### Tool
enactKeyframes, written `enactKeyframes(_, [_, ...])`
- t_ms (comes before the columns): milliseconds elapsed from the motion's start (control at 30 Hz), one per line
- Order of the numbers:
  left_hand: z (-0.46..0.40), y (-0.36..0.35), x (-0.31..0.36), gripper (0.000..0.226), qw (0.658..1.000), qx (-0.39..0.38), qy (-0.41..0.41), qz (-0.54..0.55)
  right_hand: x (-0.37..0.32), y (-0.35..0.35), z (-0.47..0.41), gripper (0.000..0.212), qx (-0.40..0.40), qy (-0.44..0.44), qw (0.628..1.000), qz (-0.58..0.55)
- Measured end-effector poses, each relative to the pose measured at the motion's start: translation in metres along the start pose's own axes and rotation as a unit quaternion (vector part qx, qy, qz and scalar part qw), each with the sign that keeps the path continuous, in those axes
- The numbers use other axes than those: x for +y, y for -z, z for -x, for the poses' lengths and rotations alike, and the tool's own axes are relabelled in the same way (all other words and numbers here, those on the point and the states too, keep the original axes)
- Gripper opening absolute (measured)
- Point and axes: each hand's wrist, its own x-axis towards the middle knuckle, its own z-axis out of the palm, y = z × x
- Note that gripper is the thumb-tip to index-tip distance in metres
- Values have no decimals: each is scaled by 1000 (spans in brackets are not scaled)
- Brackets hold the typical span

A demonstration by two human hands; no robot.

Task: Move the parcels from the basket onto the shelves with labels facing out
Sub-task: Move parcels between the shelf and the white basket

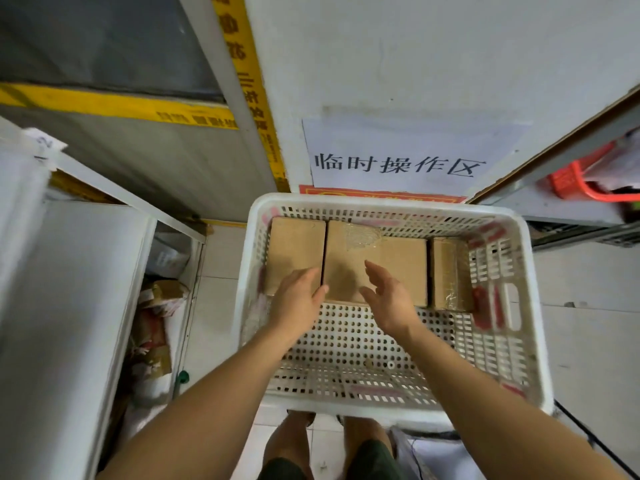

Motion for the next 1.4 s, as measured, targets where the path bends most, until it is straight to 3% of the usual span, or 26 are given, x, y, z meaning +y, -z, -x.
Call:
enactKeyframes(267, [84,102,12,44,991,110,1,-81,-105,21,68,44,-27,174,966,191])
enactKeyframes(567, [212,198,-16,38,960,261,86,-59,-242,-14,142,39,-110,372,856,342])
enactKeyframes(667, [273,226,-40,26,931,333,143,-32,-291,-52,178,33,-153,425,820,351])
enactKeyframes(767, [337,252,-67,42,895,400,197,-19,-336,-94,221,36,-163,490,787,338])
enactKeyframes(967, [470,297,-126,47,822,504,264,-38,-412,-189,324,41,-226,598,698,323])
enactKeyframes(1400, [688,331,-235,53,675,627,387,-44,-479,-392,532,39,-336,704,573,253])
